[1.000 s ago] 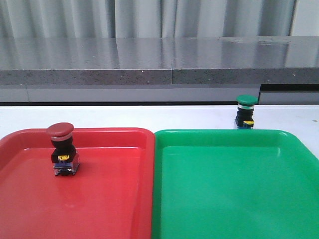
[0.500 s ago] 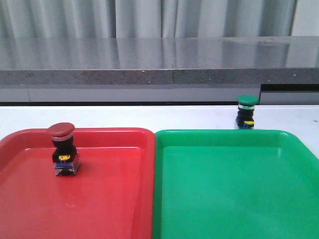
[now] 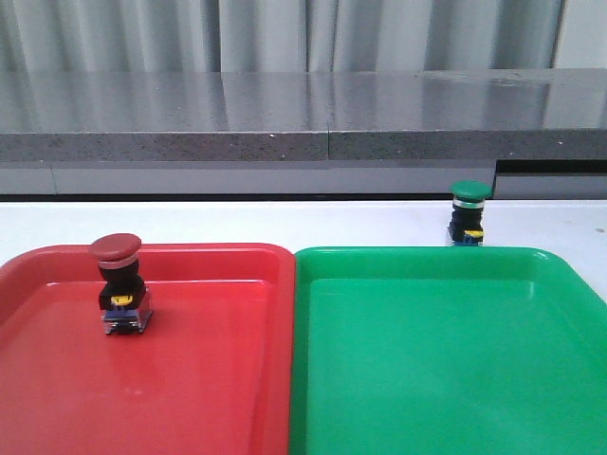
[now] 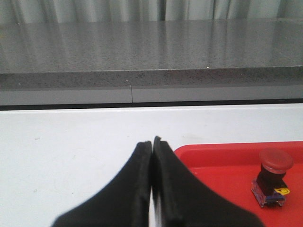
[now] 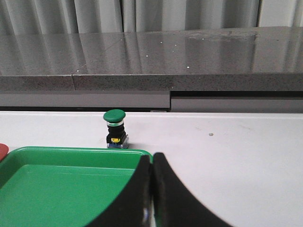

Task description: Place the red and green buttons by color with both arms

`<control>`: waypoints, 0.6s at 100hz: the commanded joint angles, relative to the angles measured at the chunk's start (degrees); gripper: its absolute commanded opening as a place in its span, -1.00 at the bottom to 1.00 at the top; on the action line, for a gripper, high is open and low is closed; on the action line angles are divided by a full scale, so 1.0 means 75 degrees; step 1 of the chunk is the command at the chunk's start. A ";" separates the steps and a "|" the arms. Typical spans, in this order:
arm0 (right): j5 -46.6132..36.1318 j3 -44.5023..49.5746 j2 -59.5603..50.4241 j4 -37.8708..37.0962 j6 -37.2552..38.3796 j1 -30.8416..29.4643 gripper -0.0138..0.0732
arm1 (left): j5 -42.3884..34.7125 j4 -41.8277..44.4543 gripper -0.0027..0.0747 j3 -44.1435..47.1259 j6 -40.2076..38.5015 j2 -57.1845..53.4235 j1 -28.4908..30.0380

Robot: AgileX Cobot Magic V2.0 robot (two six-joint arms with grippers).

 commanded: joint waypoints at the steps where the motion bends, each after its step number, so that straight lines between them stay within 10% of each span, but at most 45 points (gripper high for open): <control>1: -0.0619 -0.0117 -0.0161 0.0000 -0.0021 -0.0010 -0.84 | -0.0975 0.0015 -0.98 0.0151 -0.0102 -0.0386 0.0046; 60: -0.0619 -0.0117 -0.0161 0.0000 -0.0021 -0.0010 -0.84 | -0.1262 0.0015 -0.98 0.0895 -0.0102 -0.1190 0.0046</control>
